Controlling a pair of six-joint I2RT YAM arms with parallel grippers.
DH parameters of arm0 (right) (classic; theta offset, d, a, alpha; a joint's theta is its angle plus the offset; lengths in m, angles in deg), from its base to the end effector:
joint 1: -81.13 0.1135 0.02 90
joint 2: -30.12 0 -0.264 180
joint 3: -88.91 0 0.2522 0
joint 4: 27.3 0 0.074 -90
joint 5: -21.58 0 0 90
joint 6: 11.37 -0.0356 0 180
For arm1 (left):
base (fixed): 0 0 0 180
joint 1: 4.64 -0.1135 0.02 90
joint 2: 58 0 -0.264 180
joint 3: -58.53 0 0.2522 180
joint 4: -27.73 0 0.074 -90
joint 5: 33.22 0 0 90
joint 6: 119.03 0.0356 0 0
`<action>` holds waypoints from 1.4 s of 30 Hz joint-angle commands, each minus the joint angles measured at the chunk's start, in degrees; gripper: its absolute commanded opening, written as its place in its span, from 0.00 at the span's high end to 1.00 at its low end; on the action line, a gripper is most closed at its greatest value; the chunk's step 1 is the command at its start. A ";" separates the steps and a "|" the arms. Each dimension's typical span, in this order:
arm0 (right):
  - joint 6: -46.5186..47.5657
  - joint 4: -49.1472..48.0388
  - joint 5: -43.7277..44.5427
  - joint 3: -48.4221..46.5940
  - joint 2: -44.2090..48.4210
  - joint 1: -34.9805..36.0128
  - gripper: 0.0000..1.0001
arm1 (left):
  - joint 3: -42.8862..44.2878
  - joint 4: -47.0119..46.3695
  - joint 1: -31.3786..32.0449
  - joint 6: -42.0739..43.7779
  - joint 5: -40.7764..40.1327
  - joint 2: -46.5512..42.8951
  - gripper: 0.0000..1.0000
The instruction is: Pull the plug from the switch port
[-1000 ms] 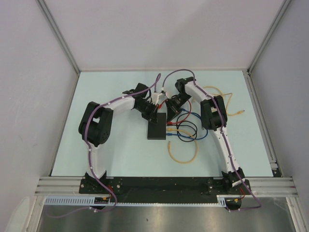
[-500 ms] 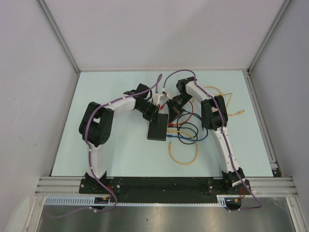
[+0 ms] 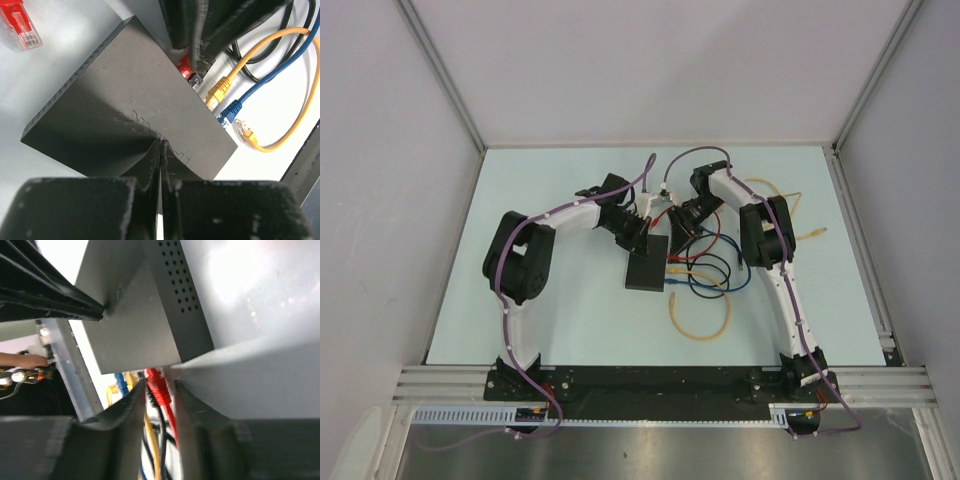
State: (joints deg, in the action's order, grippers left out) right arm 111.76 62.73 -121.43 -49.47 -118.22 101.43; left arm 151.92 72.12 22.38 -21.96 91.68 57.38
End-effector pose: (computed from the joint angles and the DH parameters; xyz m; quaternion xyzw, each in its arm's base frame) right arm 0.4371 0.1920 0.1145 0.3661 -0.8138 -0.4505 0.0278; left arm 0.3545 -0.2037 0.1630 0.3324 0.8748 -0.3229 0.1415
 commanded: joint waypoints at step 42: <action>-6.84 -6.13 6.52 -2.65 -8.38 2.82 0.61 | -4.14 4.96 2.94 5.67 -12.75 3.63 1.00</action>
State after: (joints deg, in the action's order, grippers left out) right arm 103.56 65.75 -125.01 -52.09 -121.60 101.51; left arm 151.36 71.86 24.11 -19.90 88.25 56.22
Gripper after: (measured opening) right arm 0.391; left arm 0.011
